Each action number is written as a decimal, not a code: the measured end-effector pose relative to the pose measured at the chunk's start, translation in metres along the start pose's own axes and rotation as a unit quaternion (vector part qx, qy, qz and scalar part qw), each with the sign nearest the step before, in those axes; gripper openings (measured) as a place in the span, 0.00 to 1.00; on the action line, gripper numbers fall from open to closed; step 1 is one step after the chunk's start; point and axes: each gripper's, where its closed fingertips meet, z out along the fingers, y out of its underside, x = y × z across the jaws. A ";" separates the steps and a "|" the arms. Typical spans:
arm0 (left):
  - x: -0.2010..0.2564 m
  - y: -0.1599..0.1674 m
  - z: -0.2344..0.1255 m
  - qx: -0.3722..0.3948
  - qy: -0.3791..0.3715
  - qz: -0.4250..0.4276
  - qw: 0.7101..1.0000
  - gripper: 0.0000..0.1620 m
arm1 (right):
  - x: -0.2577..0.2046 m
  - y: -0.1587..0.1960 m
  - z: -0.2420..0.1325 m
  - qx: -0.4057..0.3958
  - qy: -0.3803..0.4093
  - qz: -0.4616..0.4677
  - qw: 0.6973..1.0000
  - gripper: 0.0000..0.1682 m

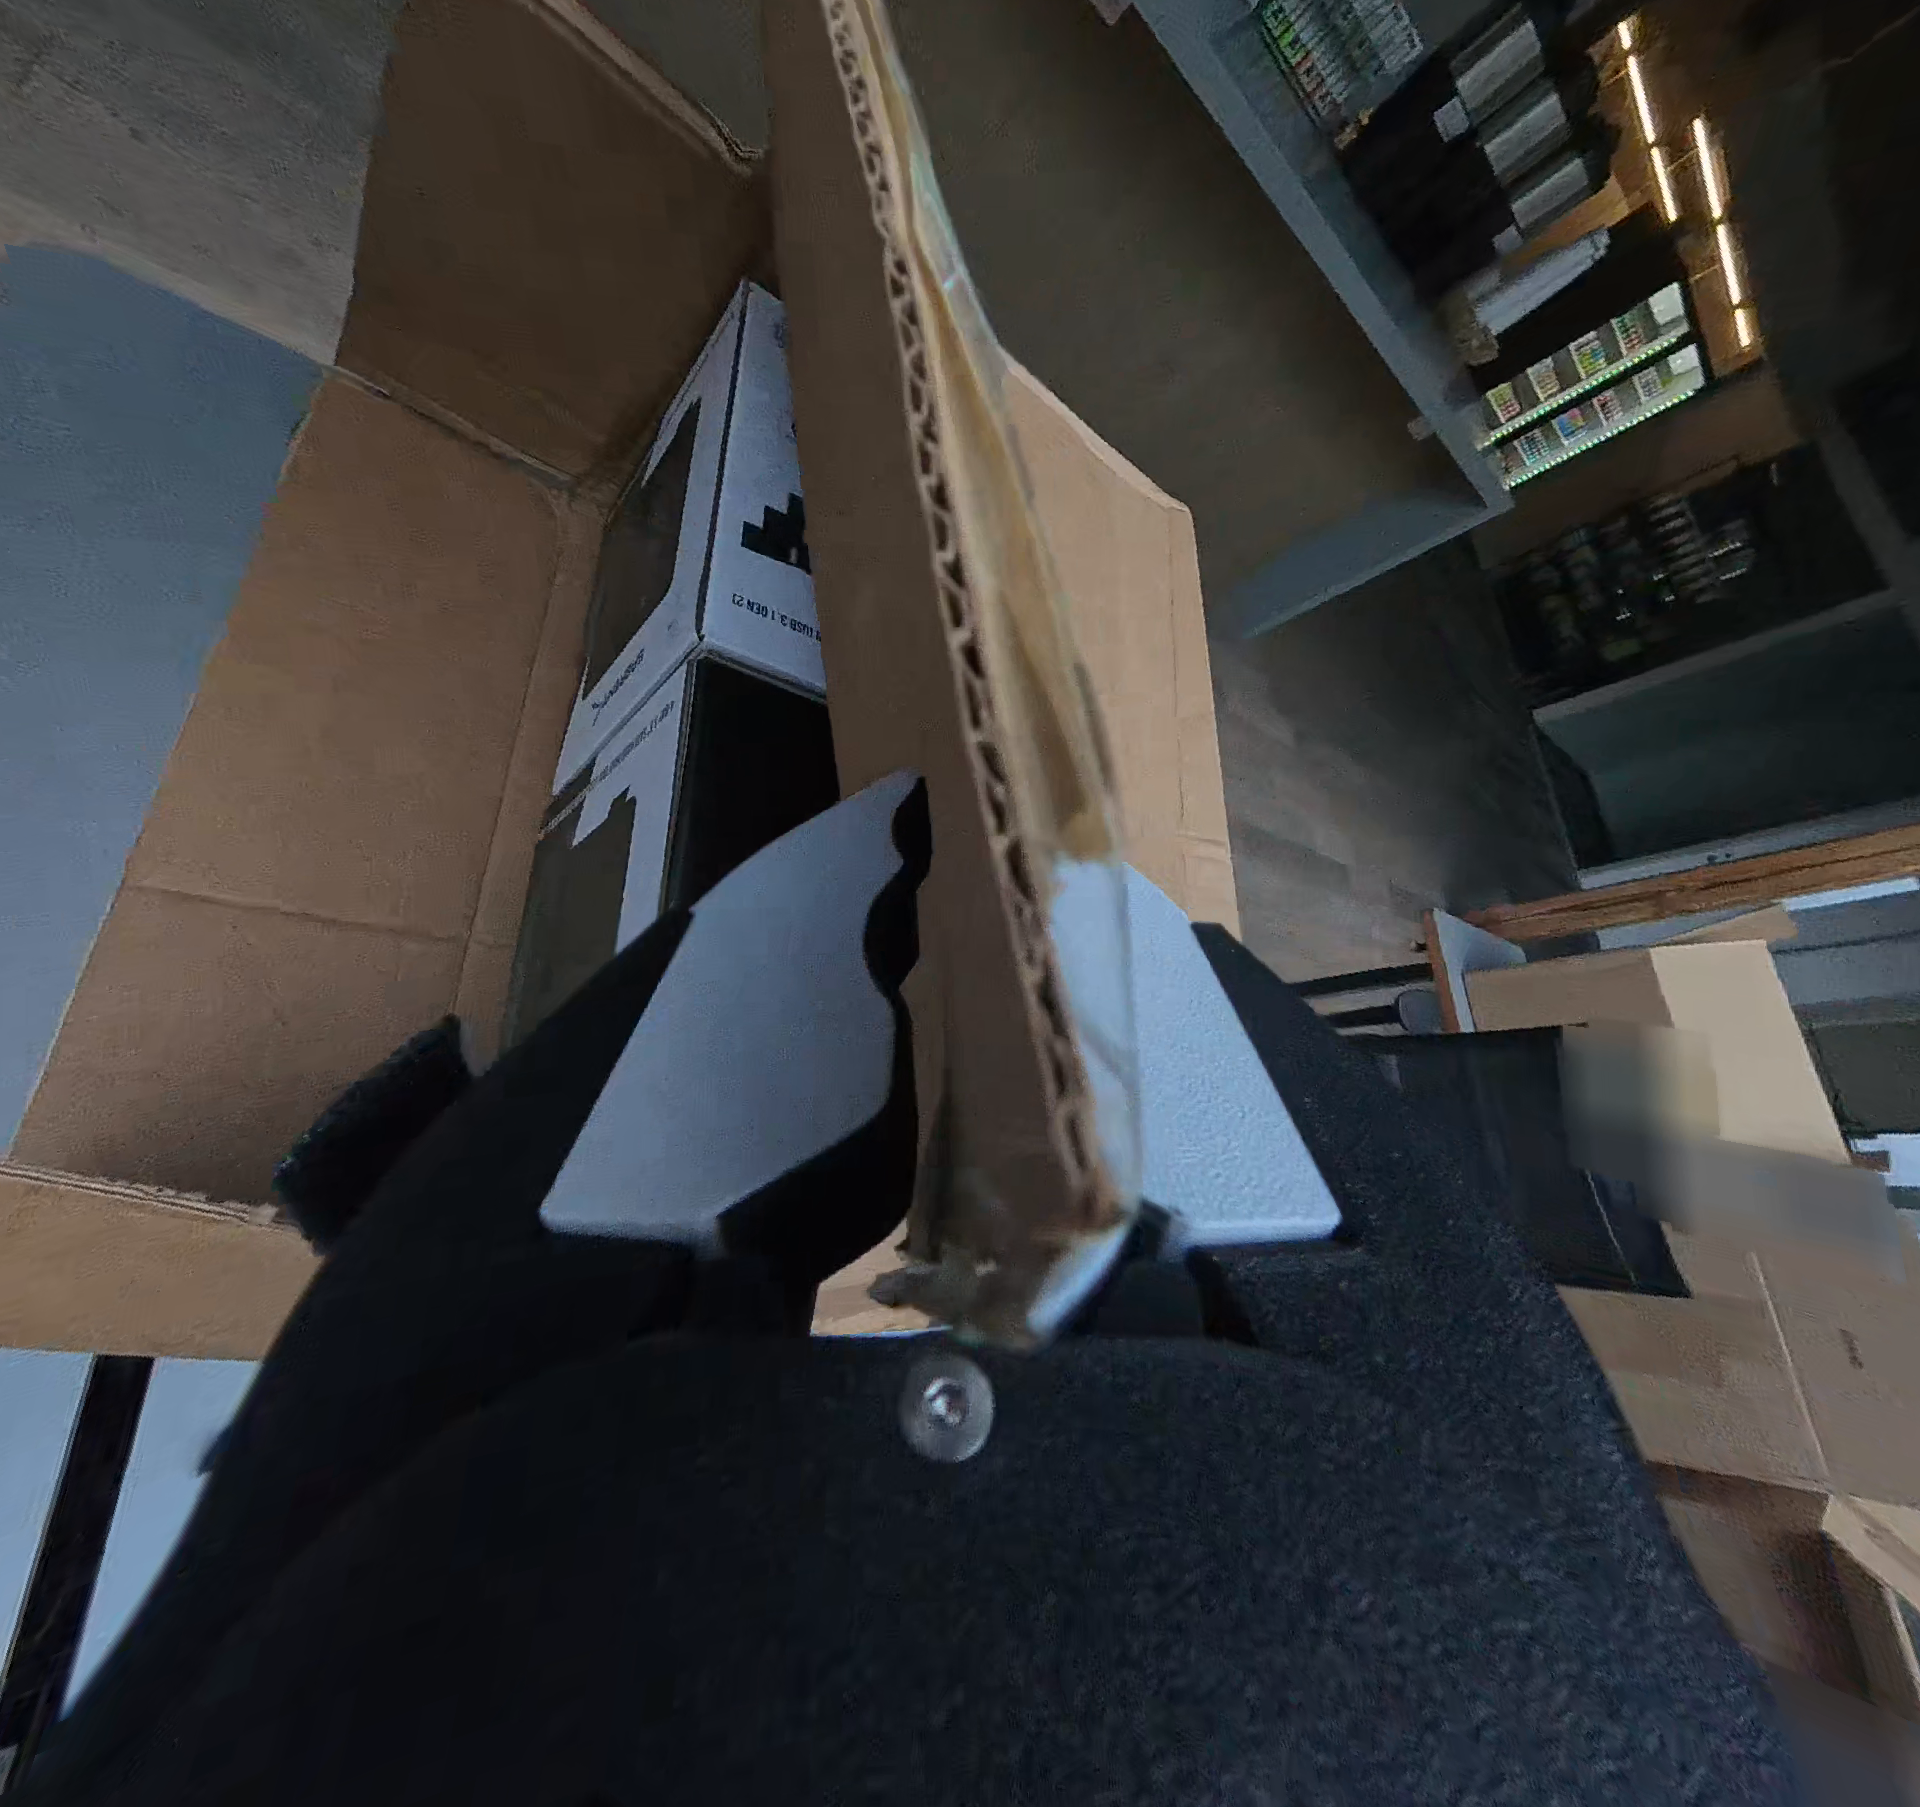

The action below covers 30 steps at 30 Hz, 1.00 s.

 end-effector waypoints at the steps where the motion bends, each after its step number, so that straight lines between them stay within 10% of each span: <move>1: -0.004 0.028 -0.023 0.014 0.004 -0.067 0.998 0.54 | -0.002 0.001 -0.001 0.001 0.000 0.007 1.000 0.02; 6: -0.012 0.160 -0.100 0.099 -0.078 -0.253 0.959 0.50 | -0.025 0.023 -0.001 -0.001 -0.003 0.097 0.995 0.03; 10: 0.045 0.231 -0.087 0.103 -0.069 -0.323 0.938 0.50 | -0.024 0.034 0.001 0.008 0.047 0.192 0.980 0.04; 23: 0.041 0.258 -0.006 0.162 -0.042 -0.328 0.930 0.46 | -0.026 0.046 0.005 -0.026 0.099 0.322 0.941 0.04; 30: 0.051 0.236 0.053 0.151 0.081 -0.187 0.967 0.21 | -0.022 0.036 0.002 -0.036 0.104 0.318 0.942 0.04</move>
